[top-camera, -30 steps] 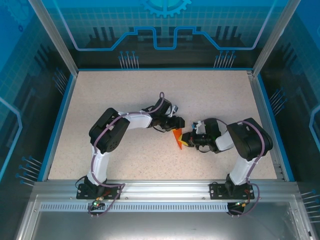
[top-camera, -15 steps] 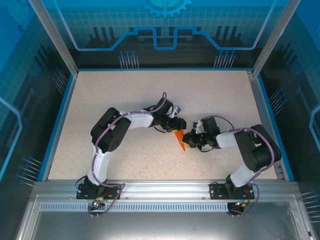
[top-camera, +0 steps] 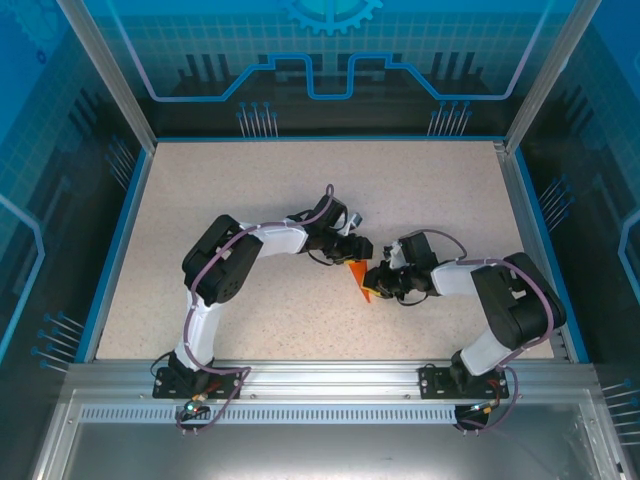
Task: Fold a paper plane with a square sheet of paper (pick it up from the middle)
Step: Fold the wing for the fifth time at the center of the table.
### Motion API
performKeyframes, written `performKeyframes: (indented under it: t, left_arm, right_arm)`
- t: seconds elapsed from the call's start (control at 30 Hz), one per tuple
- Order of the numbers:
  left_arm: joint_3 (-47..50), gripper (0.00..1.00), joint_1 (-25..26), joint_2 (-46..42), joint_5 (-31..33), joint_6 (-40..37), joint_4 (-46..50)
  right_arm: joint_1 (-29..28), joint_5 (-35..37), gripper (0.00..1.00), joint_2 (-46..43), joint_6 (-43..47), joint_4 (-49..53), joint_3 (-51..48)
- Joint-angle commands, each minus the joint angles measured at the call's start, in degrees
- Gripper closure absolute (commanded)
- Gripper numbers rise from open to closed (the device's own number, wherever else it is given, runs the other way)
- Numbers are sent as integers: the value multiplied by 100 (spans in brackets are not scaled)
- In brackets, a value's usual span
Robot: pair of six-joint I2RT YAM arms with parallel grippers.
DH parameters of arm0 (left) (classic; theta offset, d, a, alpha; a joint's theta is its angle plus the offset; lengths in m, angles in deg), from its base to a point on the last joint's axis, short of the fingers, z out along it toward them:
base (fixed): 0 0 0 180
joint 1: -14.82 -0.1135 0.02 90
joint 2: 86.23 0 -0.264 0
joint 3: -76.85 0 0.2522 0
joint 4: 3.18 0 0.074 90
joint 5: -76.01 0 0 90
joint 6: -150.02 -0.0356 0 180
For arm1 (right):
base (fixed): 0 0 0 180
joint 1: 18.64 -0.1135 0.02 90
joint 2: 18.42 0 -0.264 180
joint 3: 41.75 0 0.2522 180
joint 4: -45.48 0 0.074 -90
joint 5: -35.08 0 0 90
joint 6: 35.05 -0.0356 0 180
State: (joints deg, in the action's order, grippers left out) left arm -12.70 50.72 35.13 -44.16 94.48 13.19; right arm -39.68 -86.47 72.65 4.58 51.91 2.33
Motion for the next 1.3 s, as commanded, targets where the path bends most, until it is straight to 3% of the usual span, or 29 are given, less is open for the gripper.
performKeyframes:
  t: [0.0, 0.27, 0.73, 0.83, 1.03, 1.27]
  left_arm:
    - [-46, 48, 13, 263, 69, -141, 381]
    - [-112, 48, 14, 272, 50, -176, 436]
    - [-144, 48, 13, 283, 12, -210, 459]
    - [-149, 48, 9, 281, 0, -209, 459]
    - [-153, 48, 14, 276, -15, -202, 455]
    - [-157, 48, 14, 279, -15, -211, 476]
  right_arm:
    - [-115, 244, 83, -38, 177, 812, -17]
    - [-116, 501, 96, -255, 190, 959, -88]
    - [-111, 608, 80, -546, 325, 1236, -109]
    - [-110, 619, 81, -499, 363, 1289, -98]
    - [-111, 857, 94, -322, 400, 1499, -106]
    - [-104, 1088, 95, -352, 478, 1754, -147]
